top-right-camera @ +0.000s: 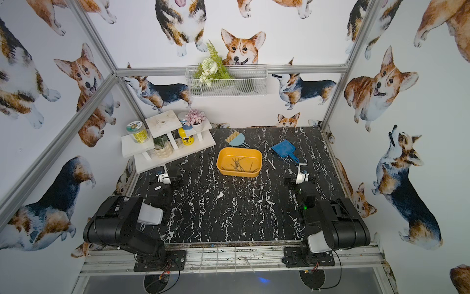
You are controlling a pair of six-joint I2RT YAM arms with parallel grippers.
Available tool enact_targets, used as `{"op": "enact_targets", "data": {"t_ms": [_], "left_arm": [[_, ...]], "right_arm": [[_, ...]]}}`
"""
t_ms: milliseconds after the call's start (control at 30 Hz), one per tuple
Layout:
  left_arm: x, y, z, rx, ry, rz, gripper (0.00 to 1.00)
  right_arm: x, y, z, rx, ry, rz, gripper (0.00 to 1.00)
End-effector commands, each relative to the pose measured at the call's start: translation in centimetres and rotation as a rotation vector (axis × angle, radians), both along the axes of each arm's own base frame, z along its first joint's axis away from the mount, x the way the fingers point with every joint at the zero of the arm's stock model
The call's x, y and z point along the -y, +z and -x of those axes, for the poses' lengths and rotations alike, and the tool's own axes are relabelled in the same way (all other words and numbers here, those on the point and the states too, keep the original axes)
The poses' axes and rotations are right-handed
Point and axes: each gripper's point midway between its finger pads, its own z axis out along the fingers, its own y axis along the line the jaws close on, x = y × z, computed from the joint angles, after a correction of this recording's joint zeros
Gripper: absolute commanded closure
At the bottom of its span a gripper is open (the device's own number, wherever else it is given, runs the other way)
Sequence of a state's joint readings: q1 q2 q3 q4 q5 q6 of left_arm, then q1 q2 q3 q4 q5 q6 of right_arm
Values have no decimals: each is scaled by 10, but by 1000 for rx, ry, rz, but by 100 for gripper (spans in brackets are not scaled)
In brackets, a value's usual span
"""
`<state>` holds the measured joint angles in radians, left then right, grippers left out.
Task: Put the nails on the desktop into the storage box
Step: Reset both arms
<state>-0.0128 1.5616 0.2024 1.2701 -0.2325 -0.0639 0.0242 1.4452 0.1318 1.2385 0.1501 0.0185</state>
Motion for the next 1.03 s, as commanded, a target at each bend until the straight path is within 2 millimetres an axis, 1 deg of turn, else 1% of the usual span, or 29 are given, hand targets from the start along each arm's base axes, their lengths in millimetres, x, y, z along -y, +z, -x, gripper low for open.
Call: {"op": "enact_targets", "data": {"t_ms": [0, 67, 267, 500, 633, 867, 1000], "left_arm": [[2, 7, -8, 13, -12, -3, 0], [4, 5, -11, 2, -18, -11, 0], [6, 8, -8, 17, -21, -17, 0], [7, 7, -10, 7, -21, -28, 0], [13, 6, -13, -6, -37, -52, 0], [14, 3, -18, -27, -46, -42, 0], [14, 6, -13, -7, -53, -45, 0]], "right_arm": [[-2, 10, -2, 43, 8, -11, 0], [-1, 10, -3, 41, 7, -12, 0], [-1, 11, -2, 48, 5, -13, 0], [-1, 11, -1, 47, 5, -12, 0], [-1, 11, -1, 48, 4, -12, 0], [-1, 11, 0, 50, 3, -14, 0], [-1, 11, -1, 49, 4, -12, 0]]}}
